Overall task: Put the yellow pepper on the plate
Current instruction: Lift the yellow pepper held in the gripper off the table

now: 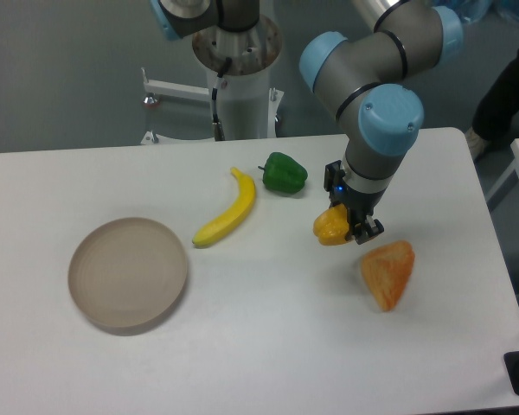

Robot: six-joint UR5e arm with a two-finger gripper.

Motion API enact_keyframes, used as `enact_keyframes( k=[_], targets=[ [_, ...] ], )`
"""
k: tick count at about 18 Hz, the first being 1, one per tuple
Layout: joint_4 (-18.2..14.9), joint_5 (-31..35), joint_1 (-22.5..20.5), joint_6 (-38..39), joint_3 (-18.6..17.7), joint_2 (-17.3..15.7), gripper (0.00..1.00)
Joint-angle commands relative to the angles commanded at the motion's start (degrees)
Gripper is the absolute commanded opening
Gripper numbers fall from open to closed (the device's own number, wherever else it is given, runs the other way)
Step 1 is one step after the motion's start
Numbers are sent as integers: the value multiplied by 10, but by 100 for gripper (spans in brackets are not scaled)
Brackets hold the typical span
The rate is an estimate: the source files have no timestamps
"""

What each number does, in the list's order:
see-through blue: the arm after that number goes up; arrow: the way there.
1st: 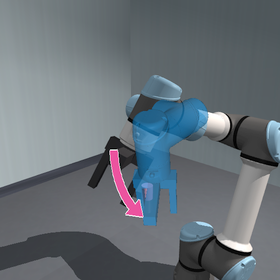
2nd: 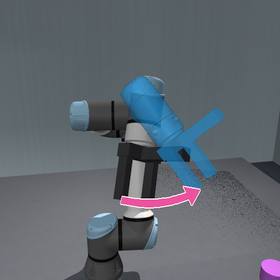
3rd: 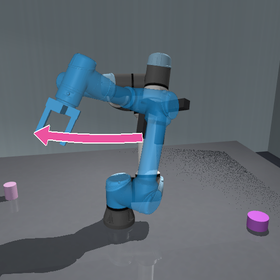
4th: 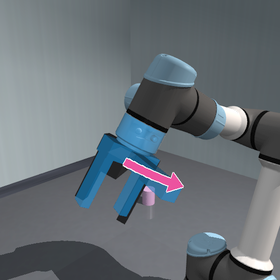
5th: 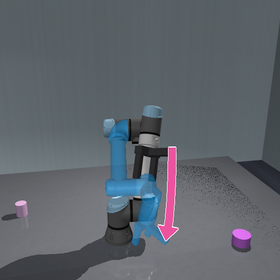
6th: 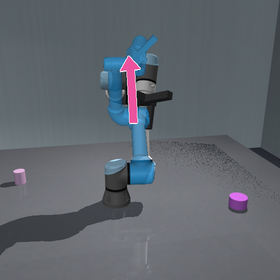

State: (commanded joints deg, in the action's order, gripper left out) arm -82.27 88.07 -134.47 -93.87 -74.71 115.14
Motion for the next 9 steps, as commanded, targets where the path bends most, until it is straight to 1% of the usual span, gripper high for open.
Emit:
enact_keyframes(
  k=[7,9],
  targets=[
    [0,-2,1,1,0,-1,15],
    [-1,-21,2,7,-3,-9,15]
  ],
)
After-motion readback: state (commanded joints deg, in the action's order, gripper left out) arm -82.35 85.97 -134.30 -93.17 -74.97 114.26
